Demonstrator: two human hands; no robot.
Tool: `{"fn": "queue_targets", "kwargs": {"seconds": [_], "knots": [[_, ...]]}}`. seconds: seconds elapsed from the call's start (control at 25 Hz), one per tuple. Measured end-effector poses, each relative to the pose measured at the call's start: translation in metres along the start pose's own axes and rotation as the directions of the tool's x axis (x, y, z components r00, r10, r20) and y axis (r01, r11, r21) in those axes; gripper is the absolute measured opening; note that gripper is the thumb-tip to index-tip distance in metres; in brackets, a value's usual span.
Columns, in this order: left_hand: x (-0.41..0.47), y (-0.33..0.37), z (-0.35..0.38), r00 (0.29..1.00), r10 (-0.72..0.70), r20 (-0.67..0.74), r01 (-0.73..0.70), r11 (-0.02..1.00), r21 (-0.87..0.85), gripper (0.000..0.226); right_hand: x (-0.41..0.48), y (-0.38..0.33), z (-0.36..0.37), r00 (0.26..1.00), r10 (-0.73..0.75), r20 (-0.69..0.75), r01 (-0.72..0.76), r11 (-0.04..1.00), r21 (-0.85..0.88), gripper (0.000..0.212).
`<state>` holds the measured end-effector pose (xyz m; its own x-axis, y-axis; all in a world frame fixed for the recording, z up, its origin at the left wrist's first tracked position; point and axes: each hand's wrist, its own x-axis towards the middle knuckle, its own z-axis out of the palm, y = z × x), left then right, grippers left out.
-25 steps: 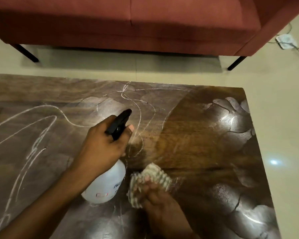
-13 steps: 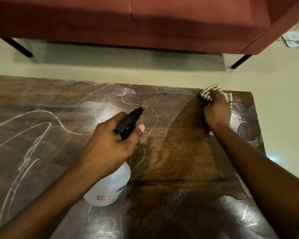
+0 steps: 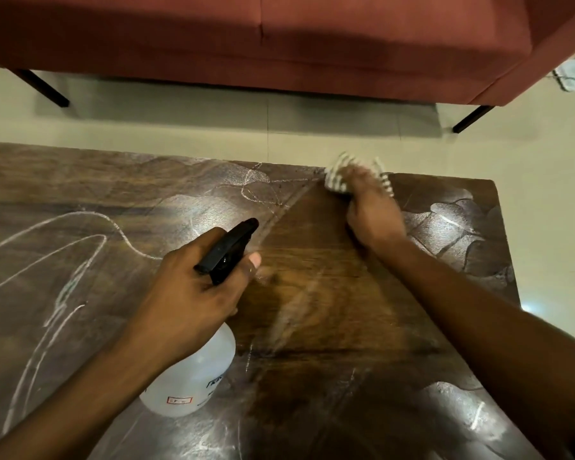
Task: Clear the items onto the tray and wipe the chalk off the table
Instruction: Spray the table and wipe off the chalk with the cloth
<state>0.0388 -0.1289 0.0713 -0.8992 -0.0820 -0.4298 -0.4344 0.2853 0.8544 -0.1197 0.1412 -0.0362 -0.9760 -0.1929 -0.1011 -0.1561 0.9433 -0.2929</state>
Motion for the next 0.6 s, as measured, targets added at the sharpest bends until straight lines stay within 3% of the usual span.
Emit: {"fn": "queue_targets", "kwargs": {"seconds": [0.04,0.12,0.24,0.32,0.4,0.44,0.48,0.52,0.6], "knots": [[-0.004,-0.001,-0.003,1.000,-0.003,-0.011,0.003,1.000,-0.006,0.019,0.019,0.005,-0.005,0.984,0.173,-0.049,-0.171,0.984,0.044,0.063],[-0.009,-0.003,-0.007,0.998,-0.040,-0.052,0.038,0.999,-0.029,0.011,0.020,-0.033,0.015,0.964,0.249,-0.096,-0.241,0.966,0.090,0.062],[-0.013,-0.004,-0.014,0.992,-0.093,-0.087,0.086,0.993,-0.082,0.008,-0.044,-0.124,0.054,0.990,-0.083,0.116,0.062,0.983,0.173,0.057],[-0.014,-0.004,-0.019,0.990,-0.098,-0.101,0.090,0.992,-0.087,0.007,-0.083,-0.157,0.064,0.867,-0.376,0.326,0.321,0.923,0.213,0.052],[-0.016,-0.005,-0.024,0.992,-0.076,-0.100,0.071,0.996,-0.053,0.005,-0.094,-0.163,0.063,0.639,-0.593,0.490,0.601,0.782,0.164,0.047],[-0.017,-0.005,-0.027,0.994,-0.060,-0.092,0.058,0.998,-0.034,0.004,-0.092,-0.161,0.059,0.550,-0.641,0.536,0.668,0.722,0.178,0.045],[-0.020,-0.005,-0.029,0.996,-0.046,-0.082,0.045,0.999,-0.013,0.004,-0.085,-0.154,0.059,0.553,-0.678,0.484,0.684,0.702,0.201,0.044],[-0.024,-0.004,-0.033,0.996,-0.034,-0.078,0.034,0.999,0.002,0.006,-0.072,-0.143,0.054,0.669,-0.641,0.376,0.627,0.759,0.177,0.043],[-0.033,-0.003,-0.041,0.994,-0.008,-0.109,0.010,1.000,0.019,0.013,-0.023,-0.096,0.038,0.920,-0.353,0.171,0.346,0.935,0.071,0.054]]}}
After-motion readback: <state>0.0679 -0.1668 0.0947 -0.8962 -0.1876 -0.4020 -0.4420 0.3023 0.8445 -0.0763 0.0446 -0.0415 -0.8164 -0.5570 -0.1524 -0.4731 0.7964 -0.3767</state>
